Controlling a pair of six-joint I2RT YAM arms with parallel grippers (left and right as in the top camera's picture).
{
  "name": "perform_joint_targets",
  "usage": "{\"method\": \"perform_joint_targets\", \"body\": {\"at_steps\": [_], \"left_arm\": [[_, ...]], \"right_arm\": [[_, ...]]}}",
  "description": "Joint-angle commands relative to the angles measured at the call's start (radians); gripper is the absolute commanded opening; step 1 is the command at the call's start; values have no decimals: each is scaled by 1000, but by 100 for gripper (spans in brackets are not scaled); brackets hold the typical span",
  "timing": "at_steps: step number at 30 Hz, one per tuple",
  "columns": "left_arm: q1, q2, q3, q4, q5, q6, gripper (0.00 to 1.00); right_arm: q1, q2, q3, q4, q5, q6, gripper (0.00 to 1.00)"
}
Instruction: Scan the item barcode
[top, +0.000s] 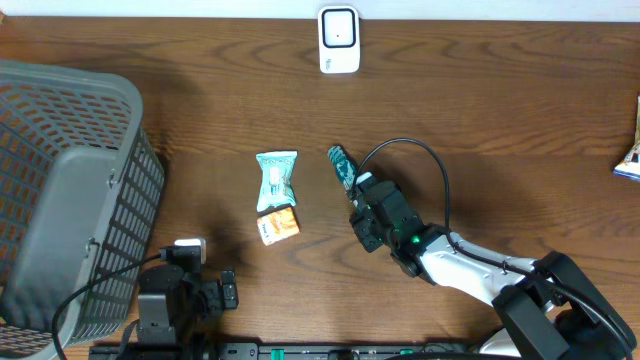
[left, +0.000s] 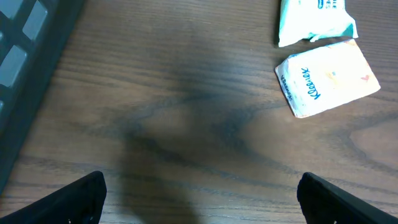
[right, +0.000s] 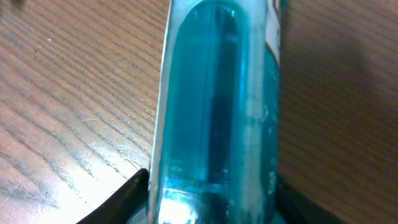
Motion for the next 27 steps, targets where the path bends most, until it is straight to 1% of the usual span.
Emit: {"method": "perform_joint_targets", "body": {"at_steps": [1,3,6,8,12,13,15,16,17,18,20,21,25,26,27], "left_arm": [[2,-3,7,-3,-3,-2,98],[2,-3,7,-3,-3,-2,98],[2,-3,7,-3,-3,-2,98],[2,-3,7,-3,-3,-2,98],[2,-3,7,-3,-3,-2,98],[2,-3,7,-3,-3,-2,98],[2,-3,7,-3,-3,-2,98],[2,-3,7,-3,-3,-2,98],[2,-3,7,-3,-3,-2,98],[2,-3,7,-3,-2,-2,98],[2,-3,7,-3,-3,-2,98],[2,-3,7,-3,-3,-2,98],[2,-3,7,-3,-3,-2,98],[2,-3,7,-3,-3,-2,98],[2,-3,7,-3,-3,-2,98]], "right_arm": [[3,16,0,-3,12,8,43],[3,16,0,-5,12,8,42],[2,17,0,-9,12,8,35],[2,18,0,-9,13,8,40],[2,18,0,-11,13,8,40],[2,18,0,-12,13,8,41],[2,18,0,-12,13,8,52],[2,18,0,-12,13,8,62],[2,18,0,-12,13,8,71],[2,18,0,-11,13,7,82],[2,18,0,-9,13,7,98],[2,18,0,-8,12,3,99],[2,19,0,-1,12,-23,99],[2,24,0,-1,11,-22,90],[1,24,0,-1,11,-22,83]]}}
